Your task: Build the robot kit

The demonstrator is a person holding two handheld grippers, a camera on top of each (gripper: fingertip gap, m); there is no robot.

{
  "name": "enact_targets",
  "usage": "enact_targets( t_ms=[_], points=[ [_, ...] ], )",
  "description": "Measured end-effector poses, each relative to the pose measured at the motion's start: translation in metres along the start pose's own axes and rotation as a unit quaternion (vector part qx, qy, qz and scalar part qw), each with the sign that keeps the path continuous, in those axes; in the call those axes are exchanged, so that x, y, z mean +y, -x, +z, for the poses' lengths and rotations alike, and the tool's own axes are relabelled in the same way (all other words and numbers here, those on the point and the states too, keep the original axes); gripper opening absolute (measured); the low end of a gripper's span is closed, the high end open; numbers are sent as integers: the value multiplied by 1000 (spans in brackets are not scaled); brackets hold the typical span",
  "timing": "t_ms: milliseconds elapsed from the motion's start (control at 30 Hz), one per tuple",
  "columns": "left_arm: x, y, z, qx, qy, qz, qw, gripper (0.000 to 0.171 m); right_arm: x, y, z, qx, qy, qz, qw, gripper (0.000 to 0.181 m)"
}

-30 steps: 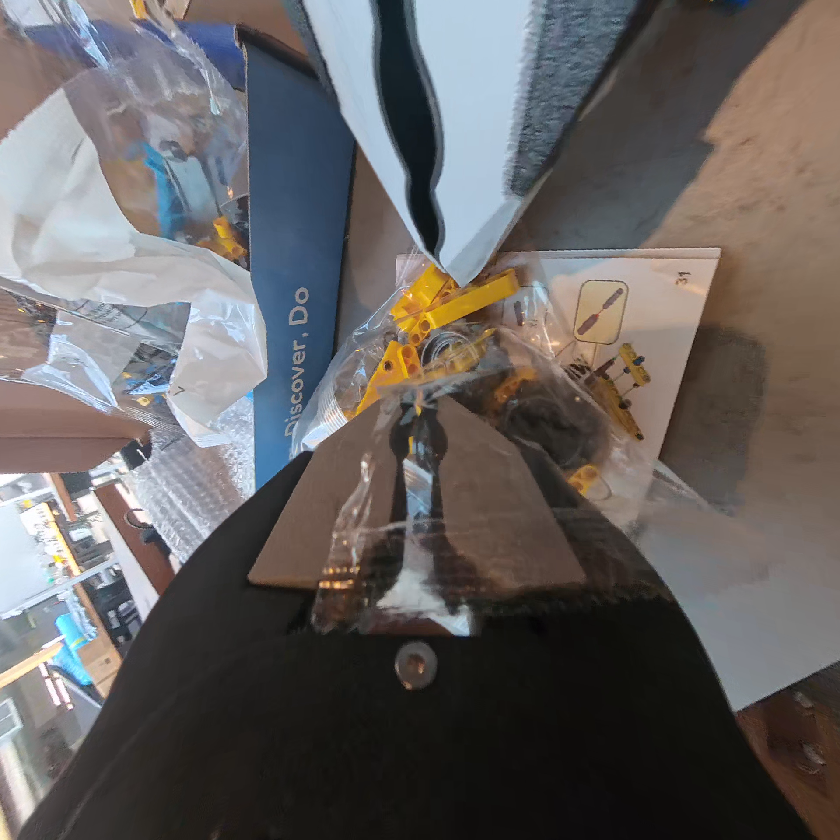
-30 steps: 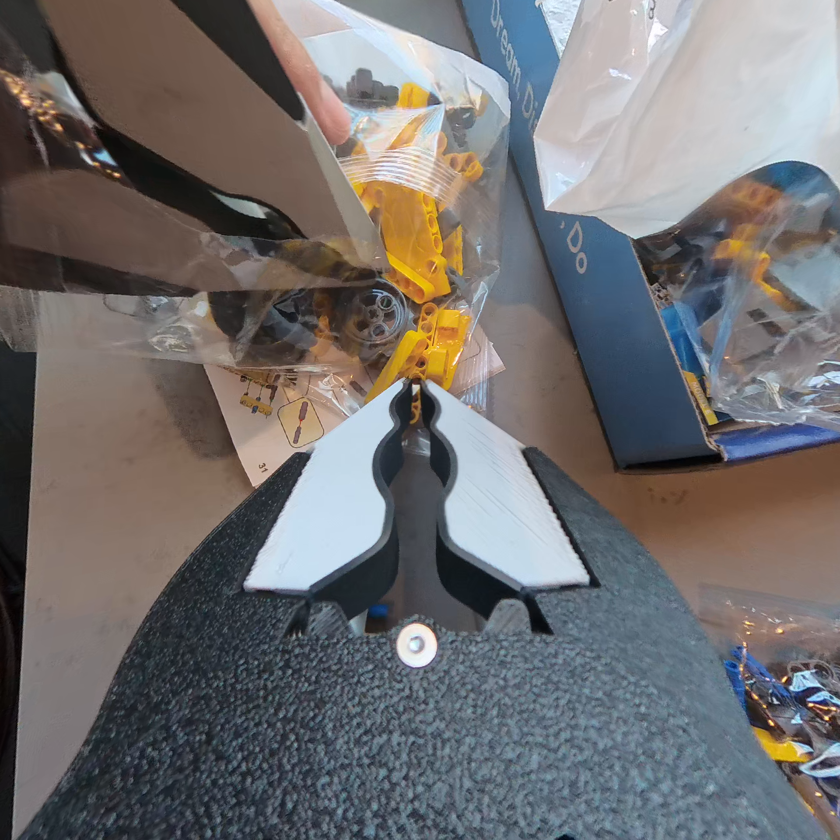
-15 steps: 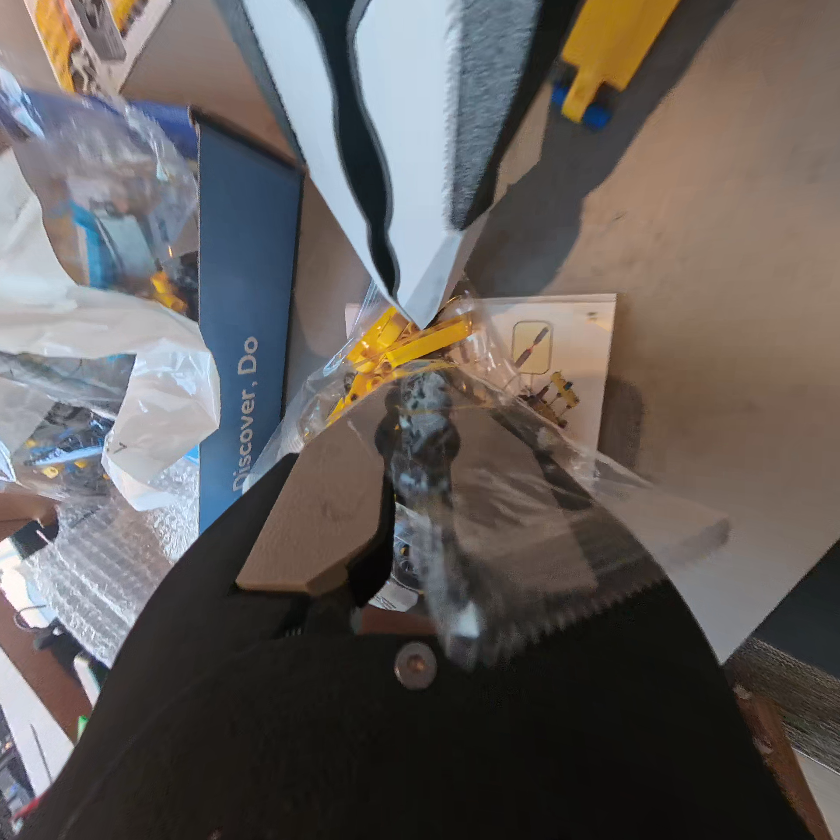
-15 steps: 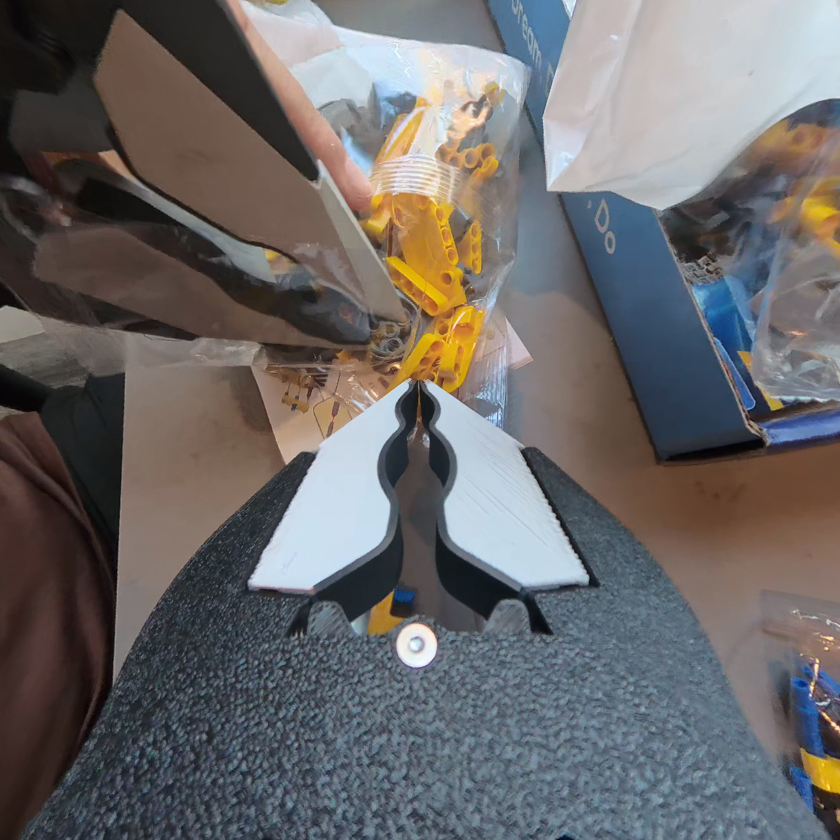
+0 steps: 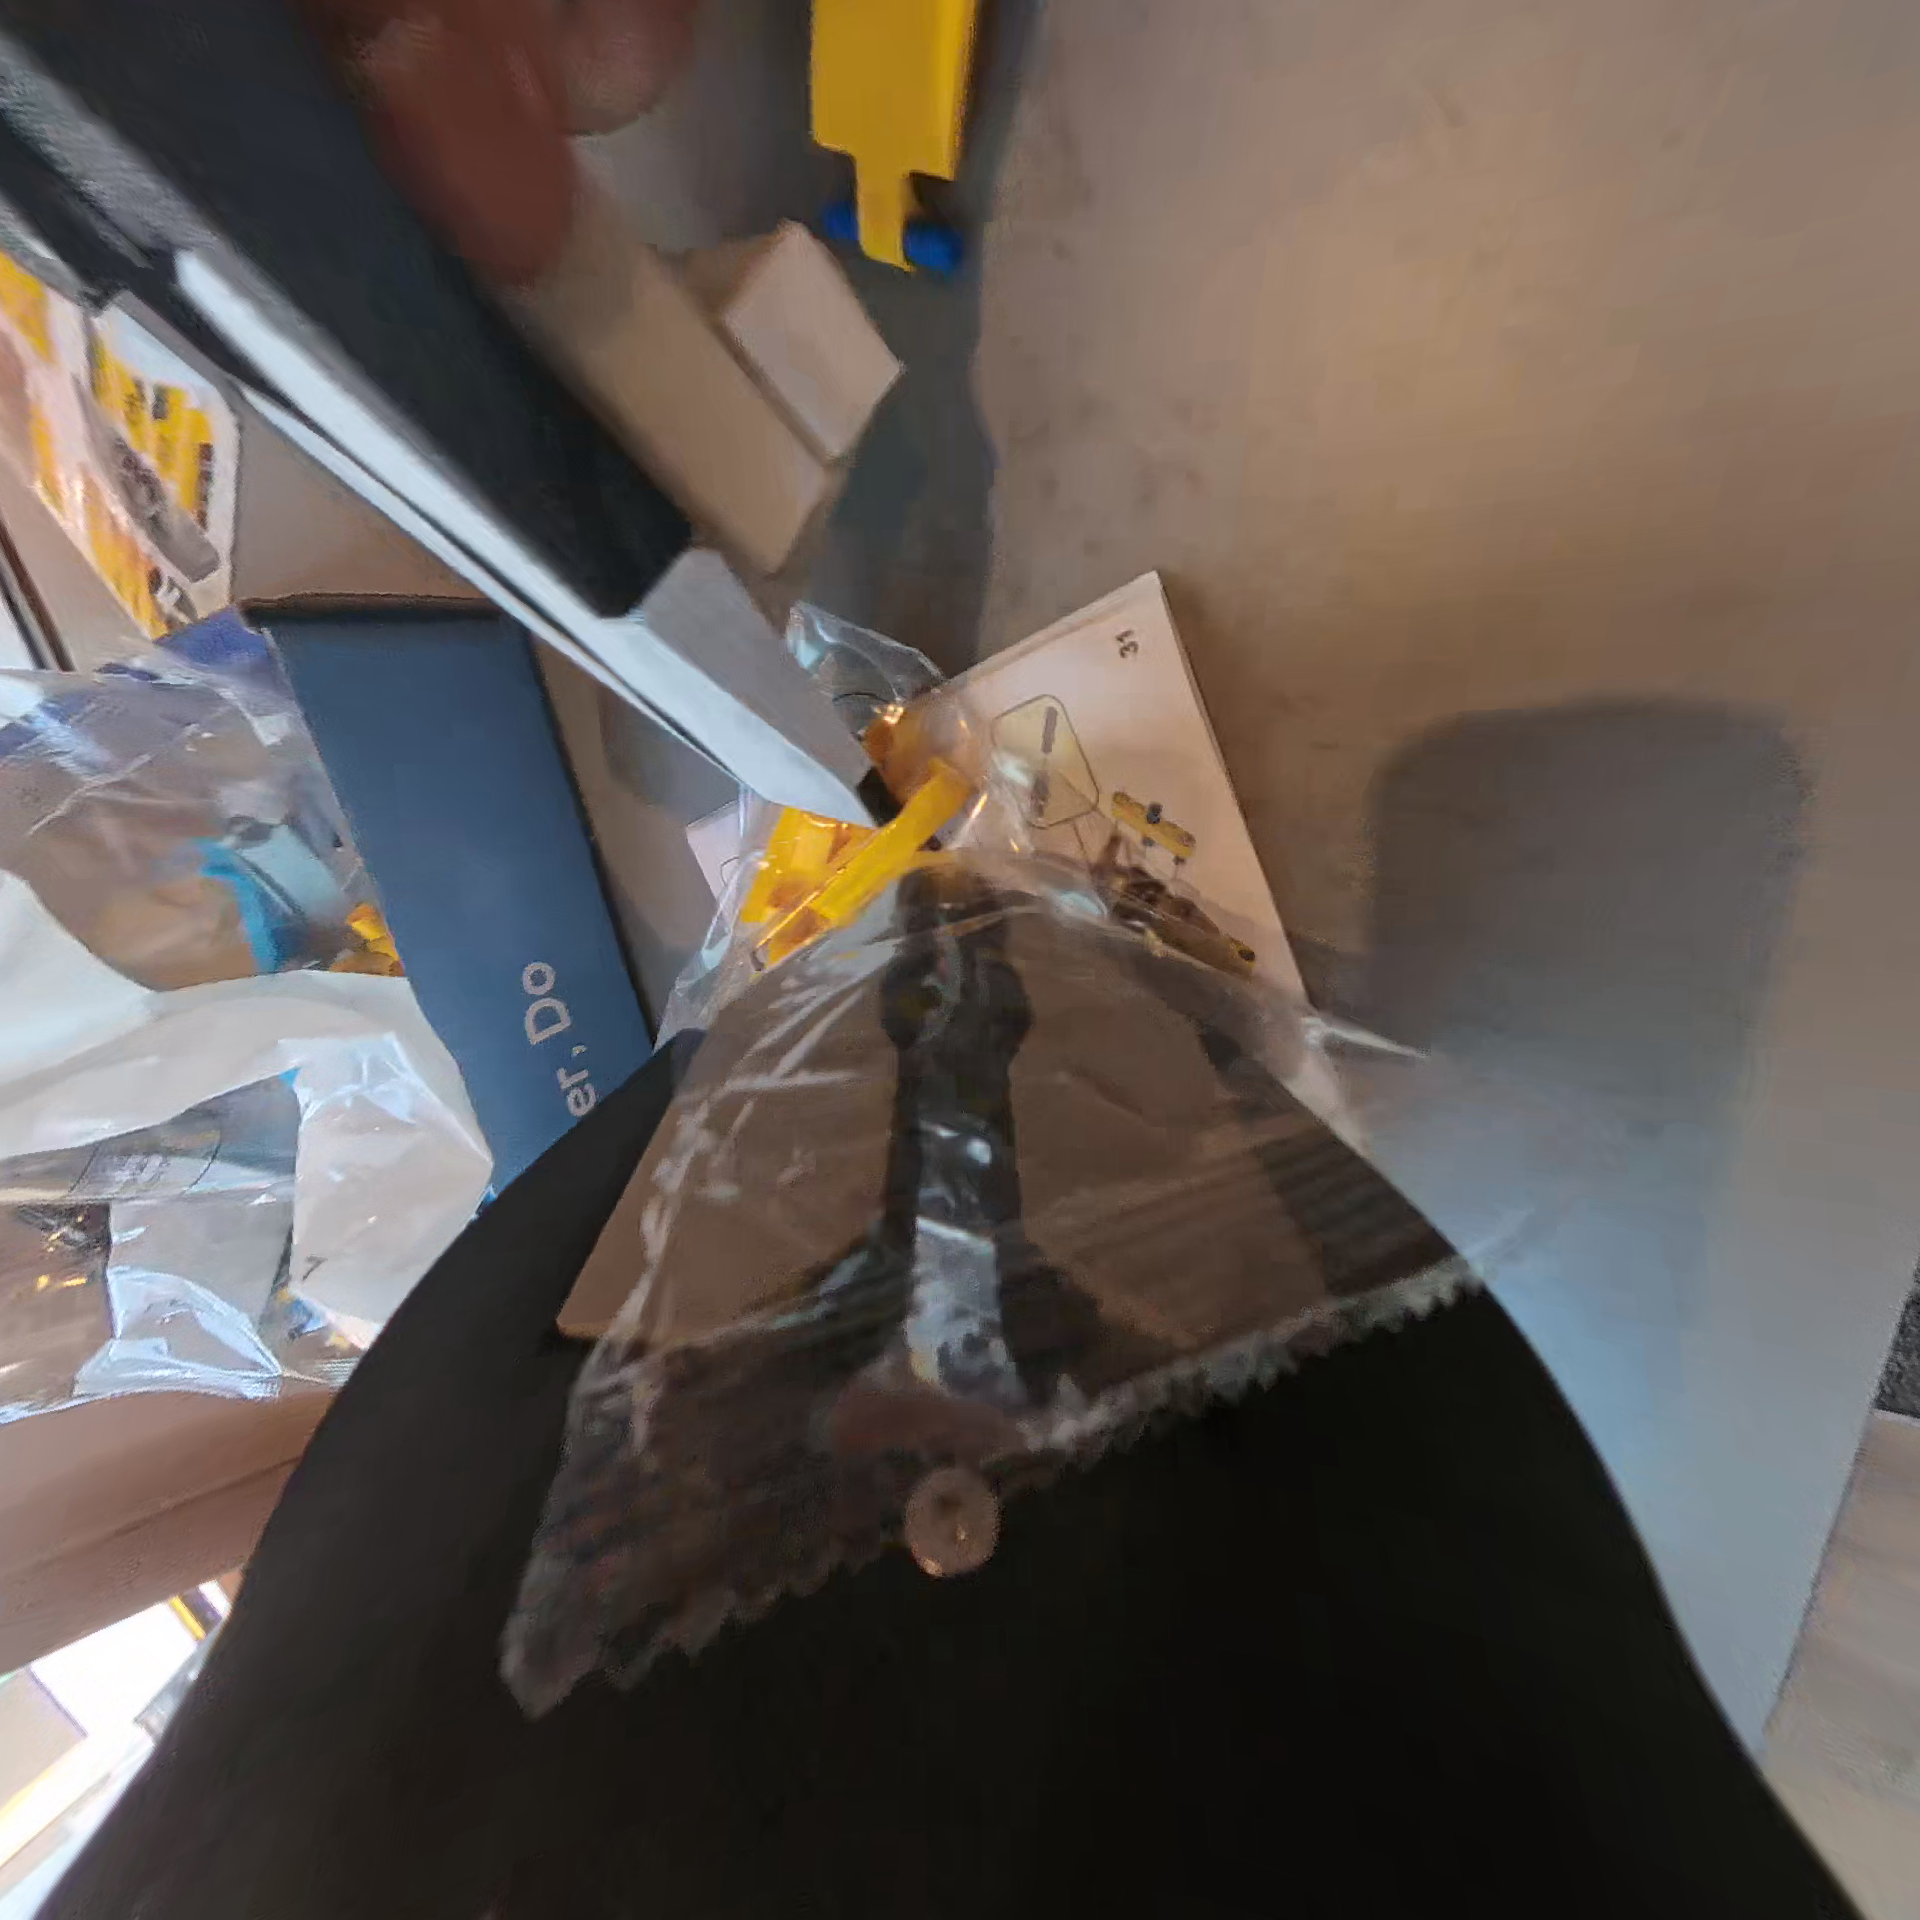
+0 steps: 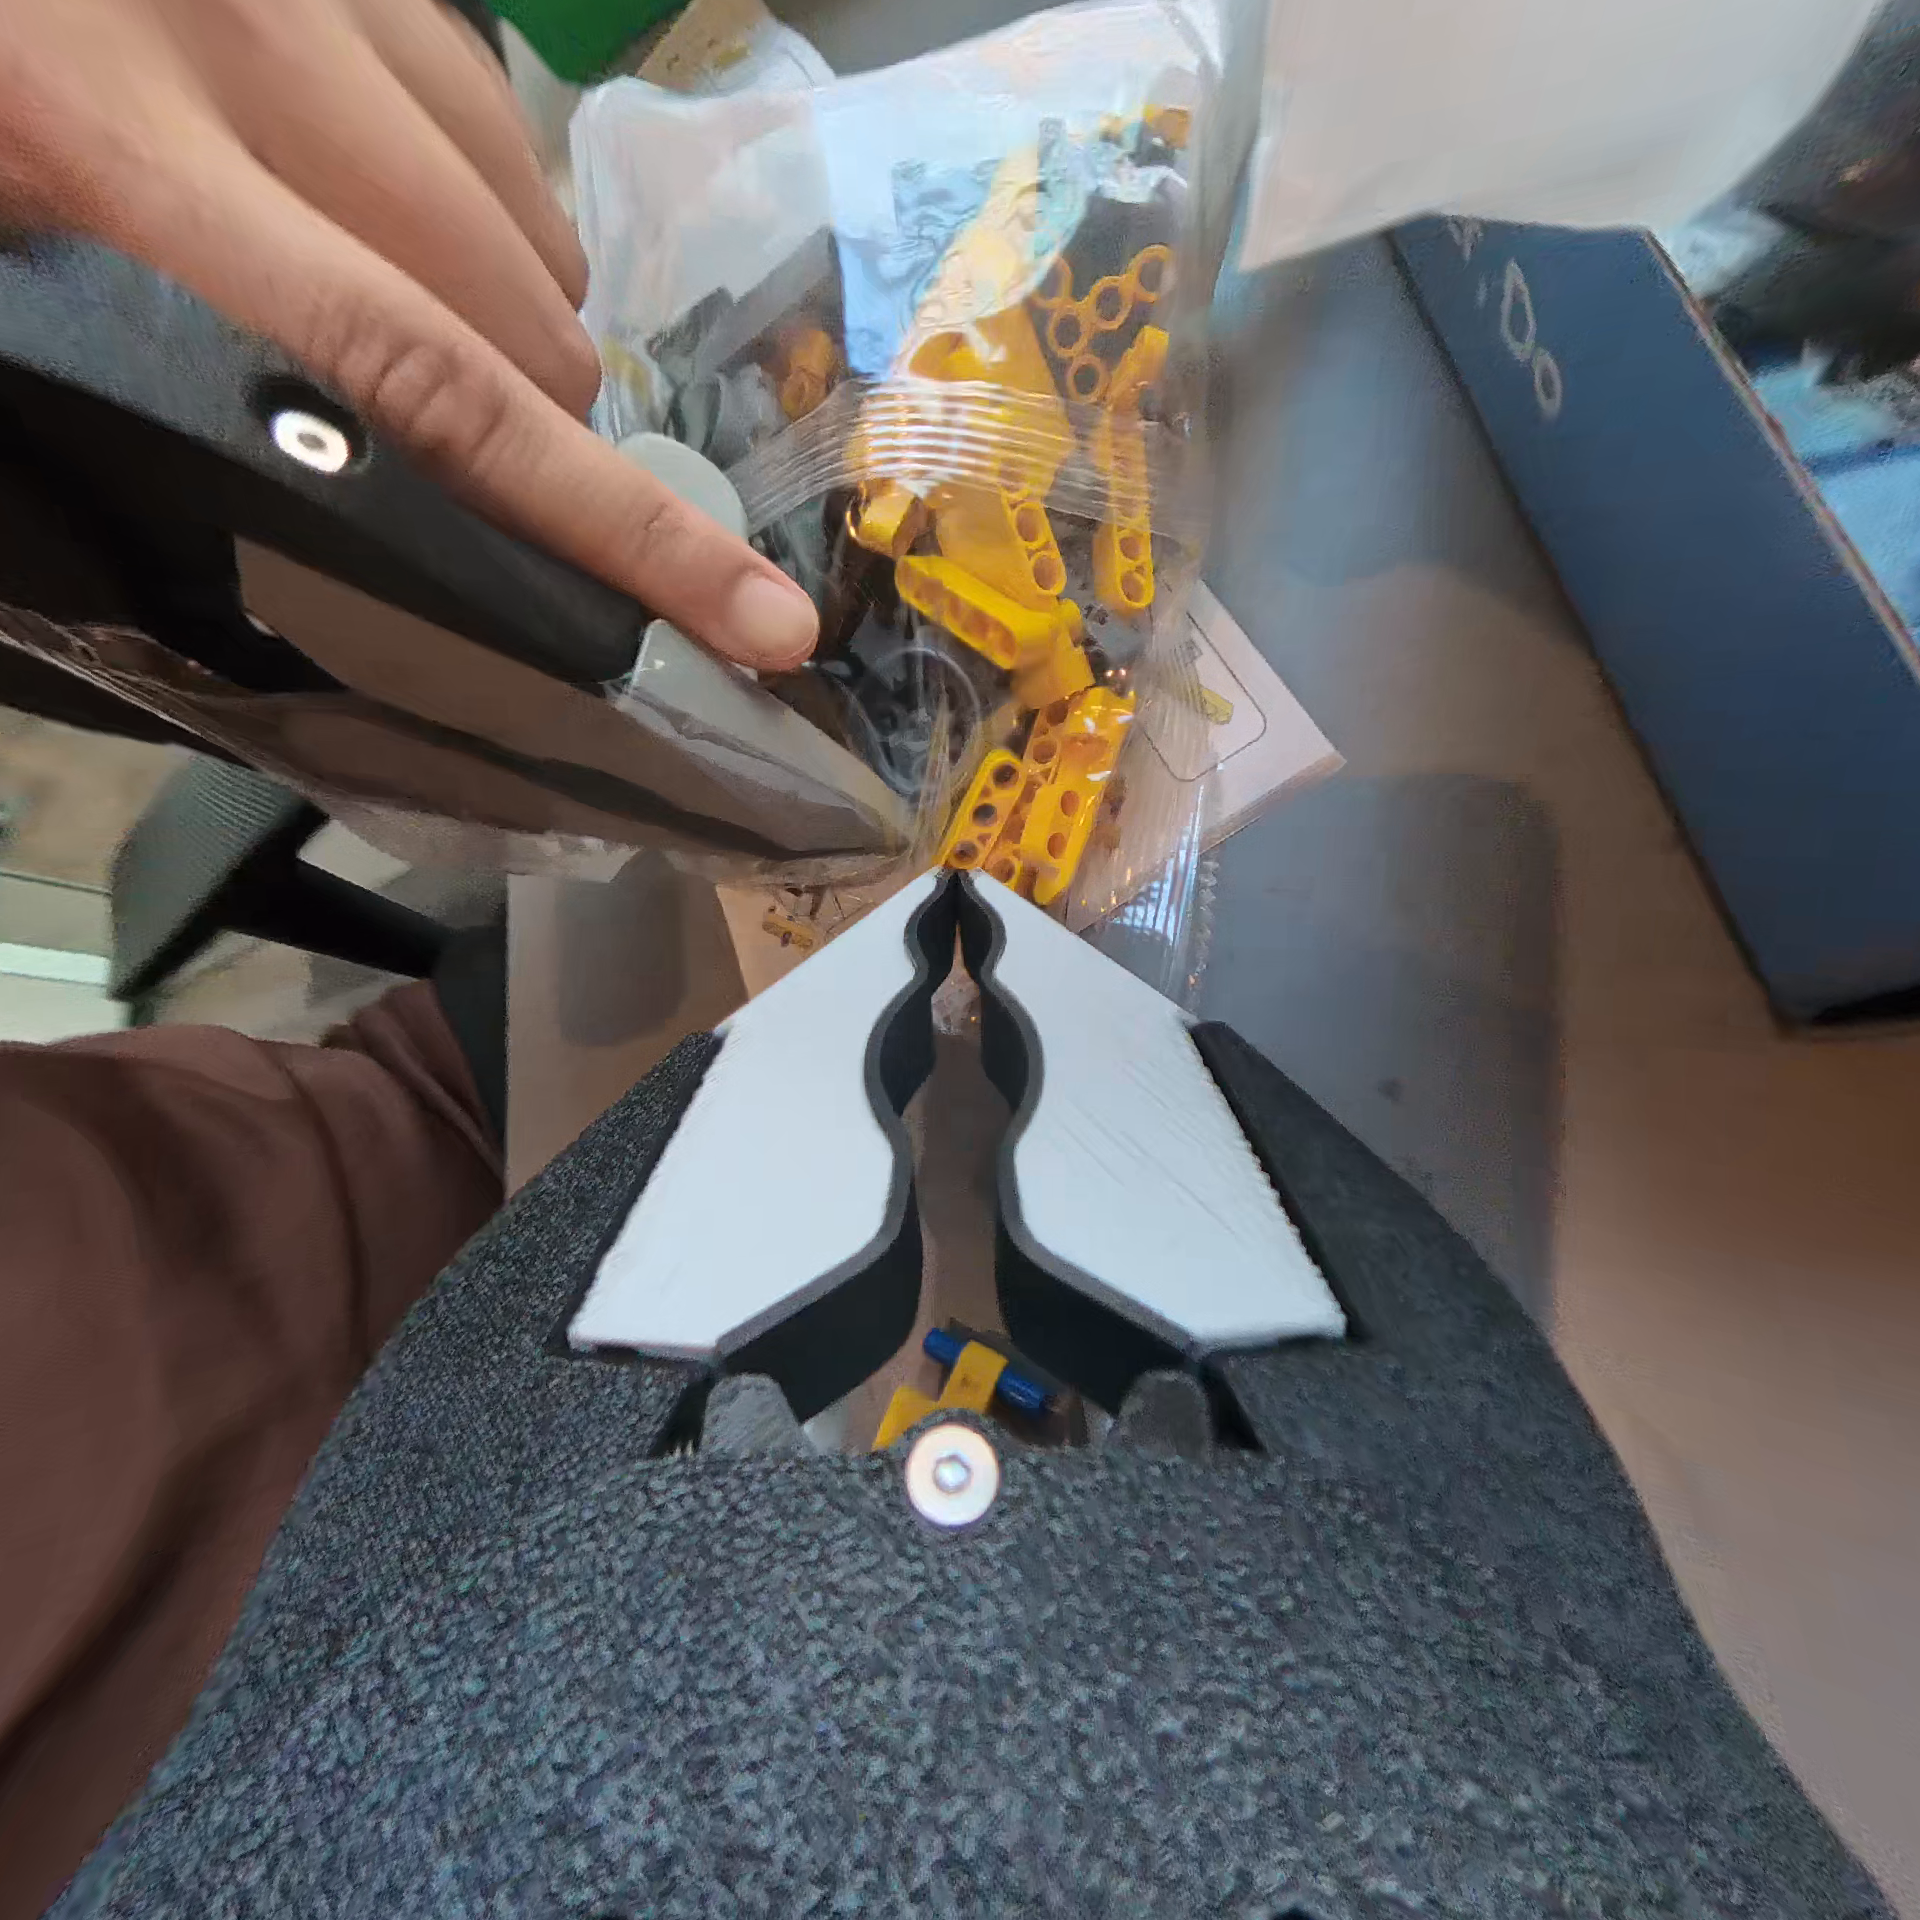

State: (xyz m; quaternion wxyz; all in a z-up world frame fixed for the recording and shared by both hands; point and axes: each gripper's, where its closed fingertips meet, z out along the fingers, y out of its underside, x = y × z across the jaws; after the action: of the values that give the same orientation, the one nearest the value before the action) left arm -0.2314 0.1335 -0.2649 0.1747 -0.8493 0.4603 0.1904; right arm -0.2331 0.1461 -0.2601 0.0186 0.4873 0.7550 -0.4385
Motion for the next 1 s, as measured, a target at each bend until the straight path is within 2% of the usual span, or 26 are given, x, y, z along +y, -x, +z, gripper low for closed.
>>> enact_targets(
  t_ms=[167, 200, 267, 467, 600, 700, 800, 867, 1000],
  points=[
    [-1, 10, -2, -27, 2, 31, 999, 11, -1, -3, -3, 7, -3, -1, 1000, 0],
    [-3, 10, -2, -30, -2, 42, 999, 11, 1, -2, -3, 6, 2, -3, 1000, 0],
    [-4, 12, 1, -44, -4, 57, 997, 0, 1, 0, -1, 2, 2, 8, 1000, 0],
    [1, 17, 6, -93, 17, 89, 992, 0, -1, 7, -1, -64, -15, 81, 995, 0],
    [8, 25, 2, -148, 23, 97, 984, 0, -6, 6, -8, -66, -25, 76, 995, 0],
    [19, 29, -7, -163, 38, 38, 985, 8, -9, 5, -17, -34, -23, 36, 998, 11],
    [14, 28, -19, -147, 2, -71, 987, 18, -10, -1, -23, 7, -15, 11, 1000, 21],
    [15, 24, -22, -129, 4, -136, 982, 28, -10, 0, -23, 13, -10, 3, 1000, 22],
    [18, 18, -24, -125, 17, -176, 976, 36, -7, 3, -17, 13, 1, -3, 1000, 26]
  ],
)
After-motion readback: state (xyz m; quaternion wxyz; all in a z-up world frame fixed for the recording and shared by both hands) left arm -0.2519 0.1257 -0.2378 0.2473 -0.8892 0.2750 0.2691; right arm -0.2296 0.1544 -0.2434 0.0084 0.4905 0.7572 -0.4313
